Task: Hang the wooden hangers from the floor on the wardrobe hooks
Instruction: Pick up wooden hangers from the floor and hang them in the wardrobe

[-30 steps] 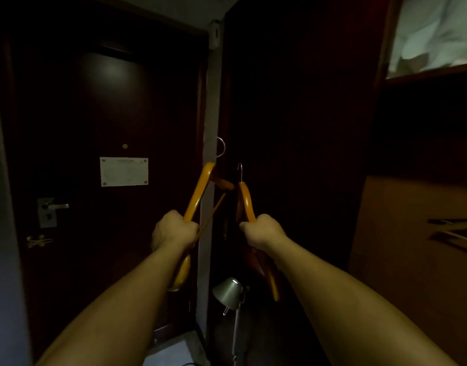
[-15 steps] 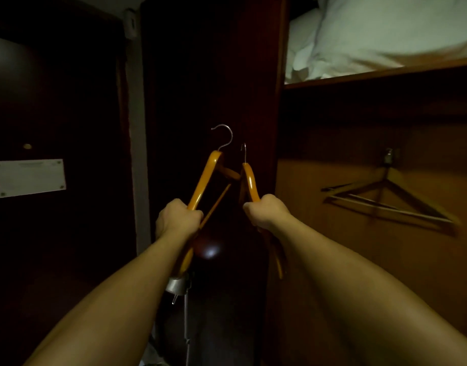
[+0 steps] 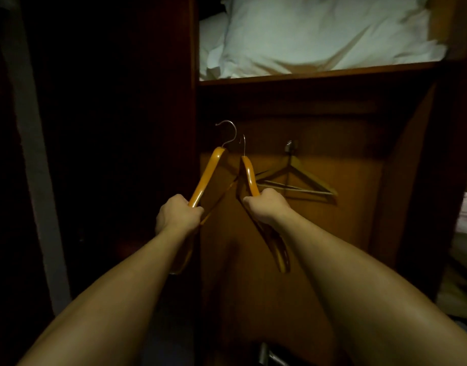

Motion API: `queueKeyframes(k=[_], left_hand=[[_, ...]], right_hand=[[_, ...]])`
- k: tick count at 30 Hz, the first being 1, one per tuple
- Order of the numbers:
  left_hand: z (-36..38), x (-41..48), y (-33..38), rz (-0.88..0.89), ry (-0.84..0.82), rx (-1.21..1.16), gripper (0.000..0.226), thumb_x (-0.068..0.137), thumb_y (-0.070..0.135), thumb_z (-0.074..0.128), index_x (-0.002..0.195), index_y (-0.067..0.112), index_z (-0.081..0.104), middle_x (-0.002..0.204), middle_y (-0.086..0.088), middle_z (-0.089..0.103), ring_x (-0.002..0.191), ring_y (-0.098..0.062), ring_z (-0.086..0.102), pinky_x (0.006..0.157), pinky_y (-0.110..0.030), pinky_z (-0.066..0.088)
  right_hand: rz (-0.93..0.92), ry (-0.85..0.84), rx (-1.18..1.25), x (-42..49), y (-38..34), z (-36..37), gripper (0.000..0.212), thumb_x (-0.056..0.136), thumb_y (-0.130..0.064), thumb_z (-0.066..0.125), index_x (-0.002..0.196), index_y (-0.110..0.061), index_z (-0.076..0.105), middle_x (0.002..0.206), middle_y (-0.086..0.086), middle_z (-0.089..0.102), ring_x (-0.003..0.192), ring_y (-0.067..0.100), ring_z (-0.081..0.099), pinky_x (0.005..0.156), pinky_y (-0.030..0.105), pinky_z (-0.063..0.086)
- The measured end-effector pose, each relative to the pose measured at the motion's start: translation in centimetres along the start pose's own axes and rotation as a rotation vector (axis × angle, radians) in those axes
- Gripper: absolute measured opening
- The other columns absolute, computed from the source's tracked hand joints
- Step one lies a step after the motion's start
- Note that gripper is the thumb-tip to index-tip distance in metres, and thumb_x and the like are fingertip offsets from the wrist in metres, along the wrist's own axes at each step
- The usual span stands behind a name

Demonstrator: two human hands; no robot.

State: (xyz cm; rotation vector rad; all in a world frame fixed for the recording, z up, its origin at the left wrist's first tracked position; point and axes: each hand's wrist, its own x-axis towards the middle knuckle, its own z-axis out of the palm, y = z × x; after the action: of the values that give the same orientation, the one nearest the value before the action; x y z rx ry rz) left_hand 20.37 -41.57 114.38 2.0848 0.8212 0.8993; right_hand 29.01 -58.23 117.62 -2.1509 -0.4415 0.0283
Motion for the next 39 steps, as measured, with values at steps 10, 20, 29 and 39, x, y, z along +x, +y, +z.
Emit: queueKeyframes(k=[10, 20, 29, 39], left_hand=[[11.2, -0.2, 6.8, 0.081, -0.201, -0.013, 0.025, 0.087, 0.040, 0.069, 0.093, 0.021, 0.055, 0.081, -0.002, 0.063, 0.065, -0.017, 0.064, 0.050, -0.027, 0.045], [20.0, 2.6, 12.3, 0.111, -0.280, -0.075, 0.017, 0.090, 0.030, 0.068, 0.090, 0.020, 0.054, 0.083, -0.005, 0.066, 0.064, -0.019, 0.068, 0.054, -0.031, 0.056], [24.0, 6.7, 12.0, 0.065, -0.248, 0.035, 0.014, 0.091, 0.027, 0.065, 0.086, 0.021, 0.054, 0.082, -0.004, 0.065, 0.067, -0.019, 0.068, 0.063, -0.034, 0.060], [26.0, 14.8, 9.5, 0.123, -0.340, 0.132, 0.007, 0.092, 0.023, 0.063, 0.095, 0.021, 0.057, 0.082, -0.005, 0.066, 0.059, -0.015, 0.062, 0.048, -0.027, 0.050]], right_hand=[[0.134, 0.155, -0.020, 4.4, 8.2, -9.9, 0.022, 0.100, -0.036, 0.058, 0.091, -0.017, 0.062, 0.079, 0.000, 0.059, 0.065, 0.013, 0.056, 0.059, 0.026, 0.048], [0.127, 0.180, -0.102, 11.4, 12.7, -16.8, 0.024, 0.101, -0.038, 0.057, 0.089, -0.018, 0.056, 0.070, -0.003, 0.050, 0.053, 0.009, 0.046, 0.046, 0.021, 0.035], [0.090, 0.131, -0.302, 17.6, 14.5, -18.7, 0.025, 0.098, -0.038, 0.061, 0.082, -0.025, 0.048, 0.085, -0.002, 0.059, 0.066, 0.010, 0.055, 0.054, 0.023, 0.042], [0.060, 0.080, -0.602, 26.0, 13.5, -21.1, 0.033, 0.094, -0.050, 0.063, 0.099, -0.017, 0.064, 0.095, 0.002, 0.069, 0.085, 0.020, 0.070, 0.084, 0.042, 0.061]])
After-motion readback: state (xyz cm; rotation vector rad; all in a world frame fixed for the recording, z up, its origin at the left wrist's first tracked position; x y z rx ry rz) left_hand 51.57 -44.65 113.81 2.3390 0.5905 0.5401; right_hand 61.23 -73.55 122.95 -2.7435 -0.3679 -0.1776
